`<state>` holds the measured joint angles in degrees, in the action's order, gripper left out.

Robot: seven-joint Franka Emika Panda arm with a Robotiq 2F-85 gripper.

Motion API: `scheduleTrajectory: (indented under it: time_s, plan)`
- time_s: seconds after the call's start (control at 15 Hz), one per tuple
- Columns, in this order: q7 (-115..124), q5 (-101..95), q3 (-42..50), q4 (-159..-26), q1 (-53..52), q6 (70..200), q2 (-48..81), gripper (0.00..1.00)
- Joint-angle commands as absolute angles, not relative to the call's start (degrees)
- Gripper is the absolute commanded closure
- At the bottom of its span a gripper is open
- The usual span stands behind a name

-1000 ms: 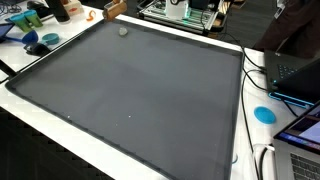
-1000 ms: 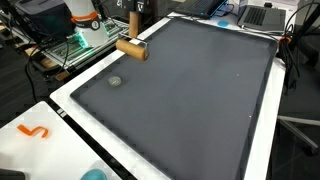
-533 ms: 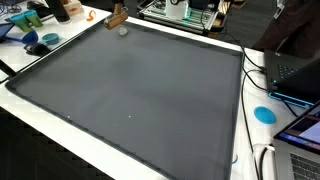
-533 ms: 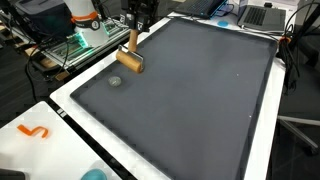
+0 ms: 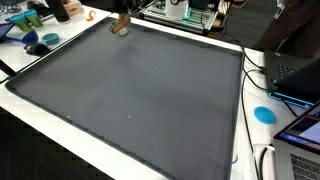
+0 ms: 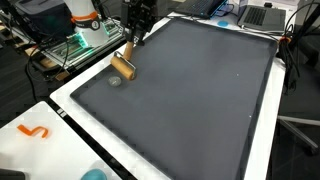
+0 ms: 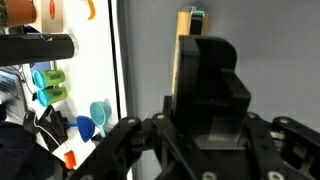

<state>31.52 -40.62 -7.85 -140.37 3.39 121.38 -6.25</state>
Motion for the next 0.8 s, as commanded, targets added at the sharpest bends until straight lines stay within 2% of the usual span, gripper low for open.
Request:
scheduleTrajectory:
  time_s: [0.0,0.73]
  plan:
    - [31.73,-40.31,-6.62,-138.71,1.41,117.93,-4.50,0.75]
    - [30.31,-35.83,-5.72,-137.89,-0.35,116.14,-5.25,0.75]
